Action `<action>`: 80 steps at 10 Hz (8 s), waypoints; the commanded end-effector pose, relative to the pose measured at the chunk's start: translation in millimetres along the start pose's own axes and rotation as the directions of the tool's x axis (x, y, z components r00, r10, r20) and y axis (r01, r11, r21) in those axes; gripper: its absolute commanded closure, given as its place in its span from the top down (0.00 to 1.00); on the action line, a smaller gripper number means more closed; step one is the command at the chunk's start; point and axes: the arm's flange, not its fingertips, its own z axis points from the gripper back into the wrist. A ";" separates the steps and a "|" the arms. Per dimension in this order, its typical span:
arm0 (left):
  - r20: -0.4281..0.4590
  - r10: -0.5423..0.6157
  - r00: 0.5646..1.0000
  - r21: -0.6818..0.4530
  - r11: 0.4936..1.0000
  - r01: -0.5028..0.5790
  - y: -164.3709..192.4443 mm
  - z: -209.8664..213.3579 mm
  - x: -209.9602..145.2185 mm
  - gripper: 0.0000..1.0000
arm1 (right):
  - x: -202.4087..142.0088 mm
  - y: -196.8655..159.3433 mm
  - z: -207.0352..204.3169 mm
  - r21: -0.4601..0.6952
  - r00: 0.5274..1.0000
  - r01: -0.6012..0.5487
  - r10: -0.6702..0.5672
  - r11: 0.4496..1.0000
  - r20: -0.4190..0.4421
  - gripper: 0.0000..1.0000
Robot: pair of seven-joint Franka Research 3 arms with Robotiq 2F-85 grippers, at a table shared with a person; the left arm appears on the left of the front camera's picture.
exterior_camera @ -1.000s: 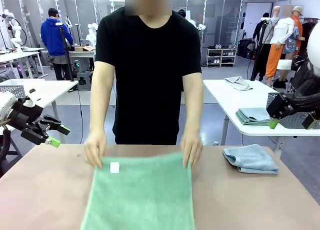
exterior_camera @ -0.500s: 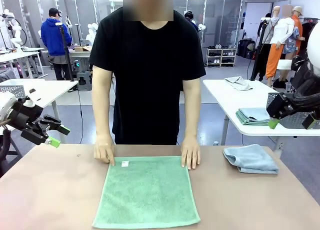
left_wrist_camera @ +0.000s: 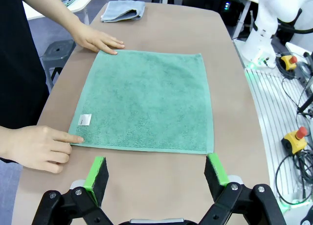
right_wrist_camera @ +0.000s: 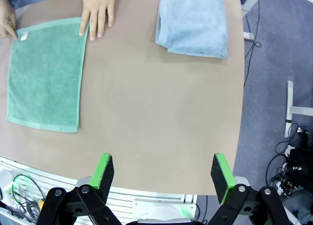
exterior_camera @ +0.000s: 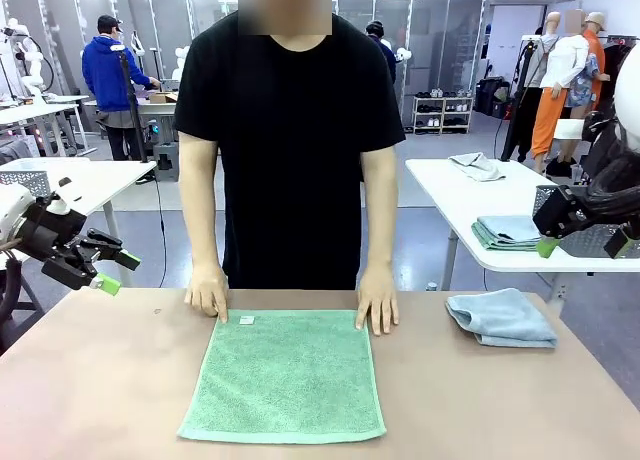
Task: Fold the towels and place them in the basket.
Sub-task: When a person lays out a Towel with hook on the table, fold it in half twice.
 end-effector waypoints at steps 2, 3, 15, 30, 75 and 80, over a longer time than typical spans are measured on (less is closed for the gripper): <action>0.000 0.000 1.000 0.000 1.000 0.000 0.0 0.0 0.0 1.00 | -2.0 1.6 0.3 0.007 1.000 -0.026 0.026 1.000 0.008 1.00; 0.016 -0.004 1.000 0.002 1.000 0.004 -0.2 2.2 -0.8 1.00 | -1.6 1.7 3.3 0.006 1.000 -0.022 0.022 1.000 -0.008 1.00; -0.558 0.016 0.829 0.078 0.996 0.033 -83.0 -52.3 140.1 1.00 | -51.7 156.6 -0.9 0.068 0.429 -0.903 0.902 0.425 0.057 1.00; -0.845 0.108 0.524 0.202 0.972 0.124 -164.9 -150.0 190.6 1.00 | -59.7 237.9 -108.5 0.149 0.171 -0.973 0.985 0.175 -0.039 1.00; -0.784 -0.127 0.607 -0.038 0.987 0.157 -141.6 -278.4 6.1 1.00 | -79.1 249.1 -308.7 0.325 -0.004 -0.946 1.000 -0.002 -0.005 1.00; -0.795 -0.116 0.595 -0.021 0.986 0.164 -139.2 -277.2 8.5 0.78 | -78.3 247.3 -307.5 0.310 0.009 -0.951 1.000 0.012 -0.010 0.75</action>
